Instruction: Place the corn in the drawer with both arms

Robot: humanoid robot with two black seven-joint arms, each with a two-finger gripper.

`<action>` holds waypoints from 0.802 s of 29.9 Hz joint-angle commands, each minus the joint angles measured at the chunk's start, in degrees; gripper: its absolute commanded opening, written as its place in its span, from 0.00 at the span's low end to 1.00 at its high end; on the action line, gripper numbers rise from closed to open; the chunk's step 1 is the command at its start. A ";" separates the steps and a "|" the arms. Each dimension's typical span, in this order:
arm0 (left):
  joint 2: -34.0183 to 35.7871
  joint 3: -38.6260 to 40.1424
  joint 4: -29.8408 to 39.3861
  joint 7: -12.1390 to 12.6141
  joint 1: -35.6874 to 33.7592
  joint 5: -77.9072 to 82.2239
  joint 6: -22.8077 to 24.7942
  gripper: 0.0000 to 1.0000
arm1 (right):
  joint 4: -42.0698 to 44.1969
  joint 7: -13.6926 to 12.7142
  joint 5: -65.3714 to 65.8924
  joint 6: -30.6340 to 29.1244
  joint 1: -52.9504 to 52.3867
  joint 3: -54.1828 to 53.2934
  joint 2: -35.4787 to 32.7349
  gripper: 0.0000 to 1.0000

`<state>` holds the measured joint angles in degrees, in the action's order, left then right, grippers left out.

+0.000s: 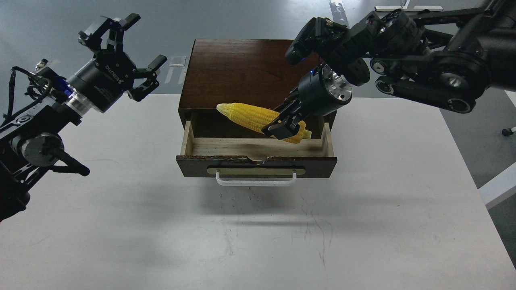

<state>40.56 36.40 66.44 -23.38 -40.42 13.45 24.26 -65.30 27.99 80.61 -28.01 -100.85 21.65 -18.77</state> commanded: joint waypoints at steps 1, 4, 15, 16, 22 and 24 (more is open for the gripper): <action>0.05 0.08 0.00 0.00 -0.01 0.00 0.00 0.98 | 0.96 0.01 -4.21 0.01 -0.92 -1.08 -1.17 0.99; 0.05 0.08 0.00 0.00 -0.01 0.00 0.00 0.98 | 2.37 0.01 -9.13 0.01 -1.27 -3.10 -3.45 1.00; -0.22 0.08 0.00 -0.18 0.52 0.00 0.00 0.98 | 5.01 0.01 -40.86 0.75 11.27 -13.73 -22.44 1.00; -0.30 -0.01 0.00 -0.18 0.61 0.00 0.00 0.98 | 5.10 0.01 -42.62 1.28 13.38 -14.70 -23.06 1.00; -0.48 0.08 0.18 -0.35 2.27 0.09 0.09 0.98 | 7.20 0.01 -60.62 4.80 35.68 -27.60 -26.23 1.00; -0.48 0.08 0.53 -0.35 2.72 0.09 0.09 0.98 | 7.99 0.01 -63.63 4.80 39.57 -30.08 -25.97 1.00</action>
<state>40.14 36.44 66.56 -23.68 -38.42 13.47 24.28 -58.59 27.98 22.84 -23.61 -68.72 -3.77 -44.78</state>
